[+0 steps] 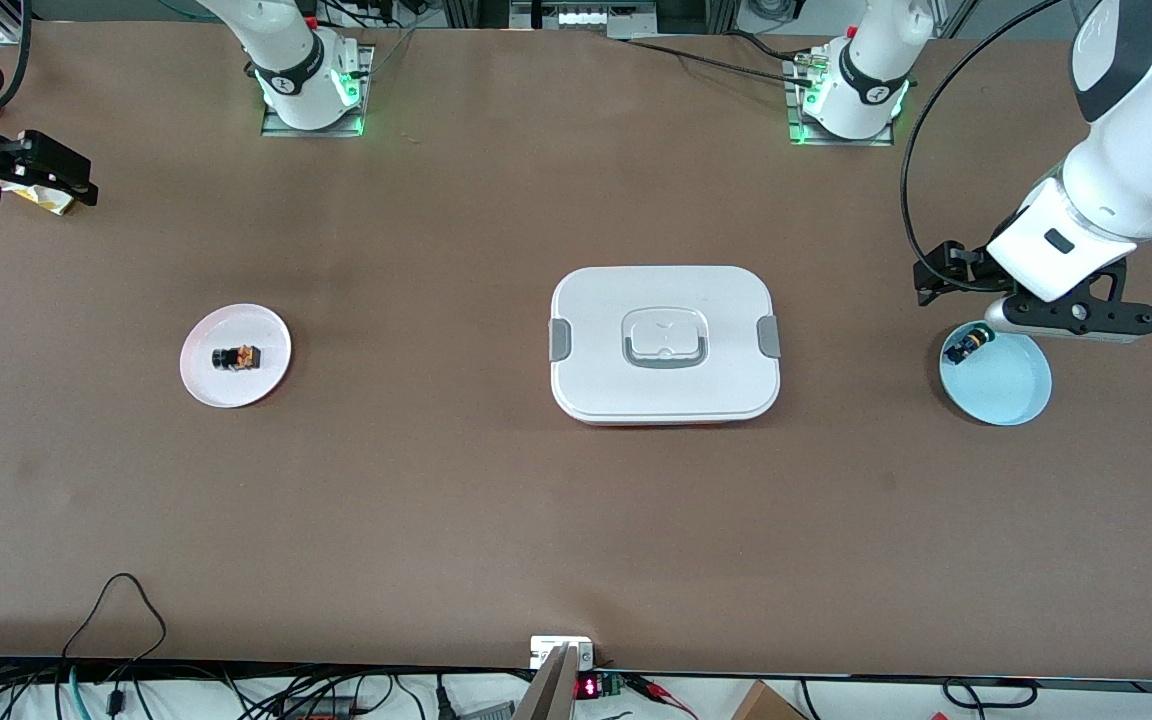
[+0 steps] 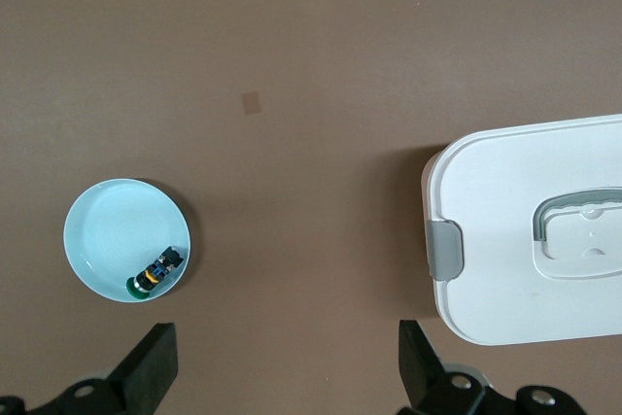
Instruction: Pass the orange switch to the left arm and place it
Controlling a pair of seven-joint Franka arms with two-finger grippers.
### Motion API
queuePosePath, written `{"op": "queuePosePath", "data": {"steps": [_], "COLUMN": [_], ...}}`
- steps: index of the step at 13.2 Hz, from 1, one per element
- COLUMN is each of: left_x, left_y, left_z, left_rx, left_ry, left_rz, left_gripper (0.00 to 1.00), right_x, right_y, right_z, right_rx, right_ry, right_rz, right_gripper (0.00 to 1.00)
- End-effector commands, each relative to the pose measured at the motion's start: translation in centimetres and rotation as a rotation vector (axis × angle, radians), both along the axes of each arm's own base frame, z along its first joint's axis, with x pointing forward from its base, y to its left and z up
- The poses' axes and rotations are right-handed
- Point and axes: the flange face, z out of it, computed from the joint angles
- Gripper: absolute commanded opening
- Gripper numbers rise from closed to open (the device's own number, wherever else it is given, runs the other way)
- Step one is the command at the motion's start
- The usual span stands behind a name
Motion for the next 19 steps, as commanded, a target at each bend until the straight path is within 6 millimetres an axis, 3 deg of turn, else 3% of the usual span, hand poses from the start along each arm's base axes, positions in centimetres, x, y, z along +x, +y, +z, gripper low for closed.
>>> {"op": "queuePosePath", "data": {"steps": [1,6,10,14,19], "left_x": [0.3,0.2,0.3,0.3,0.4], "left_y": [0.2,0.2,0.4,0.4,0.4], "left_z": [0.5,0.5,0.4,0.4,0.3], "left_rx": [-0.026,-0.025,-0.025,-0.027,-0.027], "left_ry": [0.017,0.018,0.020,0.019,0.020], "left_rz": [0.003,0.001,0.000,0.002,0.000], "left_gripper": [1.00,1.00,1.00,1.00,1.00], "right_x": [-0.4,-0.1,0.6,2.9,6.6], "right_y": [0.2,-0.2,-0.1,0.0,-0.7], "right_z": [-0.5,-0.4,-1.9,-4.8,-10.2], "right_rx": [0.016,0.013,0.011,0.007,0.029], "right_ry": [0.012,-0.002,0.028,0.027,0.030], "right_rz": [0.015,0.000,-0.002,-0.001,-0.013], "right_gripper": [1.00,1.00,1.00,1.00,1.00]}}
